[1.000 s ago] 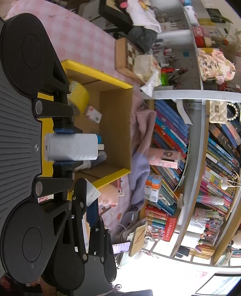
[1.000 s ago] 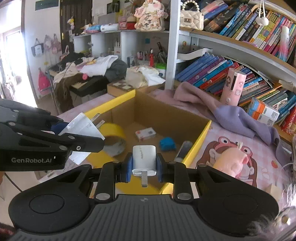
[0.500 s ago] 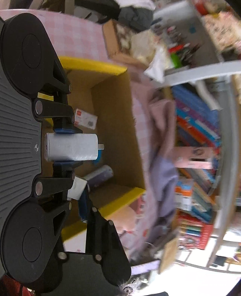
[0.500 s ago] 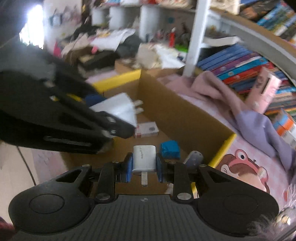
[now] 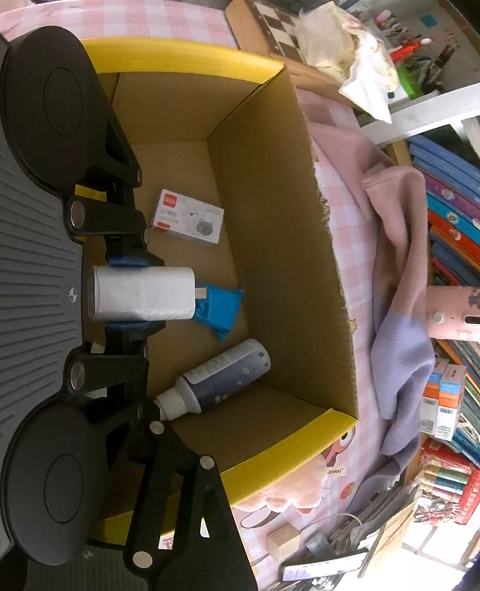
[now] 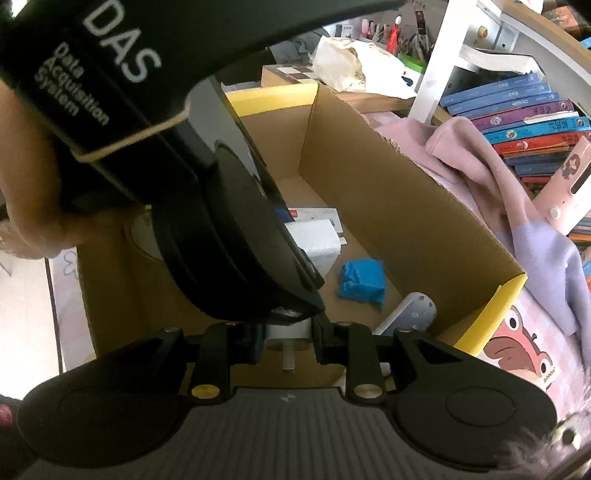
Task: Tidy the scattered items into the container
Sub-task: 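Lower both tools into the yellow box and open them to release the items, then withdraw both tools from the box toward the pink plush pig and cream block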
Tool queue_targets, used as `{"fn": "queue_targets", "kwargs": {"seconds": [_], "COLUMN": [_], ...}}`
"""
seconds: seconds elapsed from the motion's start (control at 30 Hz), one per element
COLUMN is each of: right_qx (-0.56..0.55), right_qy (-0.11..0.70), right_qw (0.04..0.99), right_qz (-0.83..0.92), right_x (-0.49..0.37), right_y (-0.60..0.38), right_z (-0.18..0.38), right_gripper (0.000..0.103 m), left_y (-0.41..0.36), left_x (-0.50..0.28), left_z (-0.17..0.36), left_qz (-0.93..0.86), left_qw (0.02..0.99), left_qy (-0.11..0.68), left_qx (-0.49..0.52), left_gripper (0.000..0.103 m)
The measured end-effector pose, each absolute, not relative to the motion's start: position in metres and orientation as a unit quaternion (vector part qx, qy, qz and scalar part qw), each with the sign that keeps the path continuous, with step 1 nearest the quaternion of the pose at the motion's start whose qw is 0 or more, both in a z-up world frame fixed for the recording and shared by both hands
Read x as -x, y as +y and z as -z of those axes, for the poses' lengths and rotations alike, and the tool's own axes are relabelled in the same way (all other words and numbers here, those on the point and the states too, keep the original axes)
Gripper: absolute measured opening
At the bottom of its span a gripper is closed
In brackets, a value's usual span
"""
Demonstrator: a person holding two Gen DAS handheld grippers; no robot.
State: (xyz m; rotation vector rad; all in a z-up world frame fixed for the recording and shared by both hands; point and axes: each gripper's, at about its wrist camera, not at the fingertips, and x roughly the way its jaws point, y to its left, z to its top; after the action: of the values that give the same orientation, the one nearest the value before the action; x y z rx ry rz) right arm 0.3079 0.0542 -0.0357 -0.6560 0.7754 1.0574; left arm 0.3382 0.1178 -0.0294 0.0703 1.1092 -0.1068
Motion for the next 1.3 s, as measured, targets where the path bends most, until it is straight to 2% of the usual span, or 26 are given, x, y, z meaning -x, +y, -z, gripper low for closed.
{"fn": "queue_targets", "kwargs": {"seconds": [0.17, 0.27, 0.33, 0.4, 0.43, 0.57, 0.7, 0.87, 1.3], "right_qx": [0.296, 0.295, 0.291, 0.288, 0.282, 0.253, 0.216, 0.166, 0.110], "right_qy": [0.358, 0.359, 0.355, 0.348, 0.343, 0.329, 0.307, 0.287, 0.228], "right_qw": [0.740, 0.738, 0.739, 0.743, 0.747, 0.759, 0.785, 0.818, 0.880], "right_qz": [-0.486, -0.489, -0.493, -0.494, -0.496, -0.501, -0.492, -0.470, -0.401], "right_x": [-0.310, -0.309, -0.309, -0.308, -0.307, -0.305, -0.304, -0.302, -0.239], "right_y": [0.053, 0.053, 0.051, 0.049, 0.046, 0.036, 0.018, -0.011, -0.069], "right_z": [0.036, 0.036, 0.034, 0.030, 0.027, 0.014, -0.003, -0.022, -0.056], "right_gripper": [0.025, 0.025, 0.026, 0.041, 0.043, 0.043, 0.046, 0.047, 0.047], "left_y": [0.118, 0.115, 0.115, 0.116, 0.117, 0.121, 0.122, 0.115, 0.102], "left_x": [-0.340, -0.338, -0.334, -0.329, -0.326, -0.308, -0.283, -0.245, -0.154], "left_z": [0.027, 0.019, 0.013, 0.005, 0.001, -0.019, -0.042, -0.069, -0.086], "left_qz": [0.045, 0.045, 0.041, 0.027, 0.022, -0.001, -0.029, -0.061, -0.089], "left_qw": [0.852, 0.859, 0.866, 0.874, 0.878, 0.893, 0.914, 0.935, 0.956], "left_qy": [0.521, 0.509, 0.497, 0.483, 0.477, 0.448, 0.405, 0.348, 0.279], "left_qx": [-0.030, -0.040, -0.041, -0.039, -0.036, -0.024, -0.018, -0.029, 0.013], "left_gripper": [0.025, 0.029, 0.038, 0.045, 0.050, 0.055, 0.069, 0.078, 0.080]}}
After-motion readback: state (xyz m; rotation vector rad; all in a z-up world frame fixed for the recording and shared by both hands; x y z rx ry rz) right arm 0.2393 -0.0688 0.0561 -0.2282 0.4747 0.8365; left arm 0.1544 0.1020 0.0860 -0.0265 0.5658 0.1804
